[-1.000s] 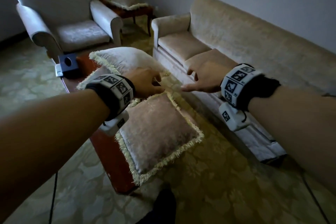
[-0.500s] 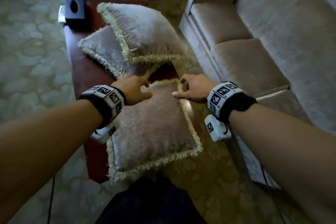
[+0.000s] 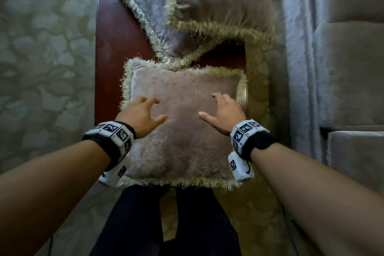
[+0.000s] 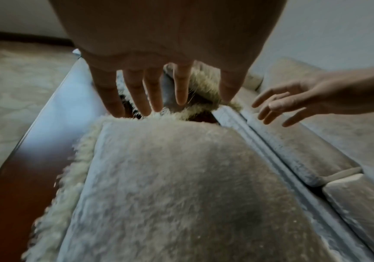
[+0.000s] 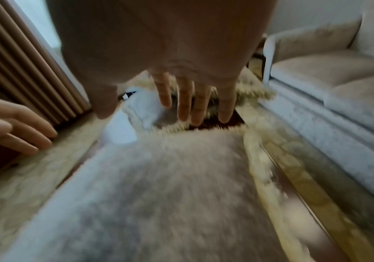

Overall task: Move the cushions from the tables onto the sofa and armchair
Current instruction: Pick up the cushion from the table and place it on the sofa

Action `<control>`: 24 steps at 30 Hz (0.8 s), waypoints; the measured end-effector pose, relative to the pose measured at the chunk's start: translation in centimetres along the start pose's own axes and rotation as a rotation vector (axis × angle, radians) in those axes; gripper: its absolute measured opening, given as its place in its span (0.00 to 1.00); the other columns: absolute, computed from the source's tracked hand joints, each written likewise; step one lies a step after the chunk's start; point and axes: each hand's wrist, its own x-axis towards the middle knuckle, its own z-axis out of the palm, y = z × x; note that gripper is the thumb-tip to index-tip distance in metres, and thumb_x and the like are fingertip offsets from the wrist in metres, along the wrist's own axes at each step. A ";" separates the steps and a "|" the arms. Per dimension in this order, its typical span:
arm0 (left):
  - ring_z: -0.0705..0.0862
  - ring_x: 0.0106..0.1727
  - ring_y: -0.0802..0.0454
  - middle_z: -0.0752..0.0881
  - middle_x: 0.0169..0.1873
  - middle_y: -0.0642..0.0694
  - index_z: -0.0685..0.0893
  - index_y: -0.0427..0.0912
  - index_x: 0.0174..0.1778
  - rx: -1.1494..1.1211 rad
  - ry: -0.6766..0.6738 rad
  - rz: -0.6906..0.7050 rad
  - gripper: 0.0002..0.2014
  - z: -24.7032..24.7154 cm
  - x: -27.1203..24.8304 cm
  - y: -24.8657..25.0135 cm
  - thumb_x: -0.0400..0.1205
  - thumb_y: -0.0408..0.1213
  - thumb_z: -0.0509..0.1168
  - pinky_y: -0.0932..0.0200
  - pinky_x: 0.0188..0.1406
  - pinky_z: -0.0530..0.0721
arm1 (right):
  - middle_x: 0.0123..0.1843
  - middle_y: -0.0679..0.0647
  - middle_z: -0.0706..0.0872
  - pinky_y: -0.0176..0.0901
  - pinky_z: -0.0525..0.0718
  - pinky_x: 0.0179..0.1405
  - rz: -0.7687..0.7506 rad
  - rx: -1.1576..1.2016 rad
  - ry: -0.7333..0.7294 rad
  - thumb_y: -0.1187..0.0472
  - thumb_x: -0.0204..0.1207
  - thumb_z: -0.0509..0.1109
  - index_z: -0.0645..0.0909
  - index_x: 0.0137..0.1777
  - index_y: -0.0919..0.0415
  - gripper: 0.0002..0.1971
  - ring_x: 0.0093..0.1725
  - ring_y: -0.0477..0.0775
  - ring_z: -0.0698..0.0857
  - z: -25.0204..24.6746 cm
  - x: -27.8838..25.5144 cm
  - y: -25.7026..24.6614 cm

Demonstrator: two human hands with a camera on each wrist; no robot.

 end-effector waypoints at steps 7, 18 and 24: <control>0.74 0.74 0.40 0.67 0.77 0.46 0.66 0.64 0.78 -0.224 0.079 -0.165 0.32 7.3 5.3 -5.1 0.78 0.67 0.62 0.38 0.66 0.79 | 0.75 0.59 0.66 0.59 0.78 0.68 0.097 0.082 0.110 0.30 0.72 0.68 0.64 0.81 0.50 0.42 0.73 0.65 0.72 8.0 4.3 5.8; 0.53 0.85 0.35 0.46 0.85 0.46 0.55 0.84 0.76 -0.527 0.132 -0.301 0.45 13.5 7.7 -11.0 0.65 0.70 0.71 0.28 0.77 0.64 | 0.87 0.58 0.38 0.68 0.69 0.77 0.246 0.345 0.165 0.31 0.69 0.72 0.43 0.83 0.26 0.50 0.85 0.67 0.57 15.0 5.4 9.1; 0.68 0.79 0.32 0.64 0.82 0.36 0.46 0.81 0.79 -0.599 0.106 -0.240 0.50 12.7 8.9 -10.0 0.69 0.65 0.73 0.35 0.73 0.68 | 0.85 0.62 0.47 0.45 0.70 0.57 0.259 0.380 0.165 0.38 0.72 0.74 0.45 0.86 0.35 0.50 0.73 0.70 0.73 14.3 5.7 8.9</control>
